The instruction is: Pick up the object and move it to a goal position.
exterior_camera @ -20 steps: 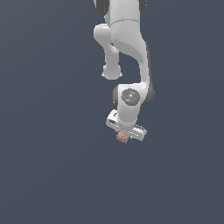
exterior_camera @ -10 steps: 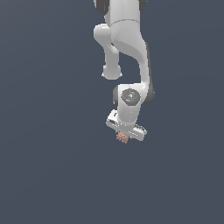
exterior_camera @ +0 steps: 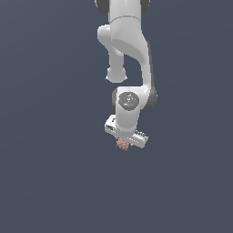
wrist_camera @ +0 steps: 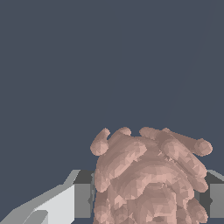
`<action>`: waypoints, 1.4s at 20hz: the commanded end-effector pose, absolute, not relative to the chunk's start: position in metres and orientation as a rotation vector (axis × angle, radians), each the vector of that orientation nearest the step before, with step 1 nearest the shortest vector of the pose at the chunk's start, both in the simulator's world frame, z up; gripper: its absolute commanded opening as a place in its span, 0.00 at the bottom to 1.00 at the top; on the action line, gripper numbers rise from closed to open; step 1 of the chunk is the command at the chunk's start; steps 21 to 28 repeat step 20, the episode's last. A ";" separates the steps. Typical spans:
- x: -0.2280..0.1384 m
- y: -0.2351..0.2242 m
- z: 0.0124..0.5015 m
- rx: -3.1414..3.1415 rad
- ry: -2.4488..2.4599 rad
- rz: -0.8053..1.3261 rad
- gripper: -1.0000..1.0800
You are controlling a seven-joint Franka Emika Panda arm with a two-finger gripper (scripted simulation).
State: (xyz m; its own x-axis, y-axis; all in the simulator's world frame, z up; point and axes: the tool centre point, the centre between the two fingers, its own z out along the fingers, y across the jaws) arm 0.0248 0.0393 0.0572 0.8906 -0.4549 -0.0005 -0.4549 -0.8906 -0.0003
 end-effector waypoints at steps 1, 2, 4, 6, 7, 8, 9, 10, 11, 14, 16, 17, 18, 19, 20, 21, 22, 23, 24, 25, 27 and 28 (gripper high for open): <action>0.034 0.023 0.067 -3.054 0.737 -0.001 0.00; 0.038 0.016 0.071 -3.054 0.737 -0.001 0.00; 0.046 0.001 0.080 -3.054 0.737 -0.001 0.00; 0.055 -0.014 0.088 -3.054 0.737 -0.001 0.00; 0.059 -0.021 0.092 -3.054 0.737 -0.001 0.00; 0.062 -0.026 0.096 -3.054 0.737 -0.001 0.00; 0.066 -0.032 0.099 -3.054 0.737 -0.001 0.00; 0.068 -0.036 0.101 -3.054 0.737 -0.001 0.00; 0.071 -0.040 0.104 -3.054 0.737 -0.001 0.00; 0.077 -0.049 0.108 -3.054 0.737 0.000 0.00; 0.079 -0.052 0.110 -3.054 0.737 0.000 0.00; 0.080 -0.053 0.111 -3.054 0.737 0.000 0.00; 0.081 -0.054 0.111 -3.054 0.737 0.000 0.00; 0.081 -0.054 0.111 -3.054 0.737 0.000 0.00; 0.081 -0.054 0.111 -3.054 0.737 0.000 0.00; 0.081 -0.054 0.111 -3.054 0.737 0.000 0.00; 0.081 -0.054 0.111 -3.054 0.737 0.000 0.00; 0.081 -0.054 0.111 -3.054 0.737 0.000 0.00; 0.081 -0.054 0.111 -3.054 0.737 0.000 0.00; 0.081 -0.054 0.111 -3.054 0.737 0.000 0.00; 0.081 -0.054 0.111 -3.054 0.737 0.000 0.00; 0.081 -0.054 0.111 -3.054 0.737 0.000 0.00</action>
